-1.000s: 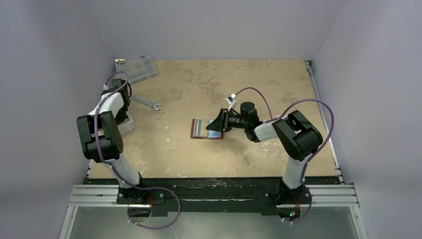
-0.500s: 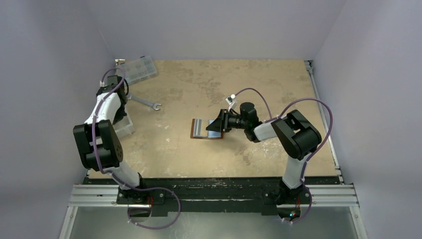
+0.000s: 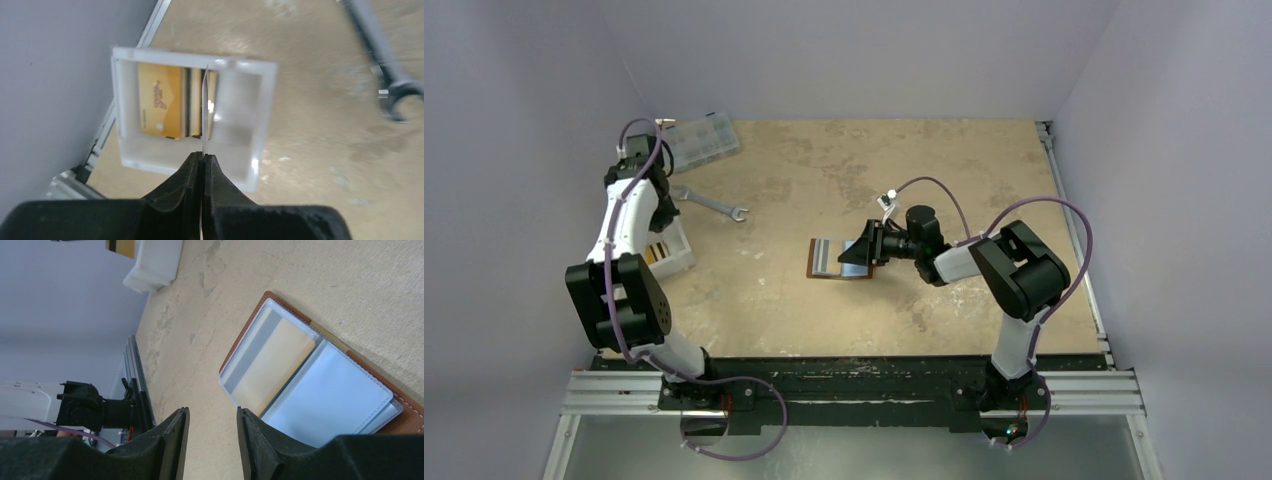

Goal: Put the credit cards into the card holder
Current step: Pick up the credit card from the storage box, then insert the credit card into the card holder.

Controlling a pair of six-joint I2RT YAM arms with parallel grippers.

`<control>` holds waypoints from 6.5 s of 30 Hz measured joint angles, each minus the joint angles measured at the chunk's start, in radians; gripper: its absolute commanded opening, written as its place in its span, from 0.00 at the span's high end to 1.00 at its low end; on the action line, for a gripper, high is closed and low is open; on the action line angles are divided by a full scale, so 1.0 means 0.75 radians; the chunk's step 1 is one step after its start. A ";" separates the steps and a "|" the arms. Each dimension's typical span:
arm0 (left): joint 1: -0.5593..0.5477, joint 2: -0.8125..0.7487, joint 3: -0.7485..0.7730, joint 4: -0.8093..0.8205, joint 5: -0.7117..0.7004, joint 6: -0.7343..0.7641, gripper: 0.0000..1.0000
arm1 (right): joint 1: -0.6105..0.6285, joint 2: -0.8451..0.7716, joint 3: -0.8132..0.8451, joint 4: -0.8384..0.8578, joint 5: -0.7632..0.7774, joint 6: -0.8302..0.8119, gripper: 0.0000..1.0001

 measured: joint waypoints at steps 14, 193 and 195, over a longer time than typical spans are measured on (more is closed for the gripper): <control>-0.257 -0.409 -0.170 0.657 1.186 -0.134 1.00 | 0.000 -0.197 0.011 -0.255 0.054 -0.165 0.39; -0.798 0.299 -0.358 0.745 1.076 -0.221 0.74 | -0.197 0.157 0.100 -0.182 -0.122 0.188 1.00; -0.797 0.299 -0.358 0.745 1.078 -0.221 0.74 | -0.197 0.159 0.097 -0.168 -0.117 0.188 1.00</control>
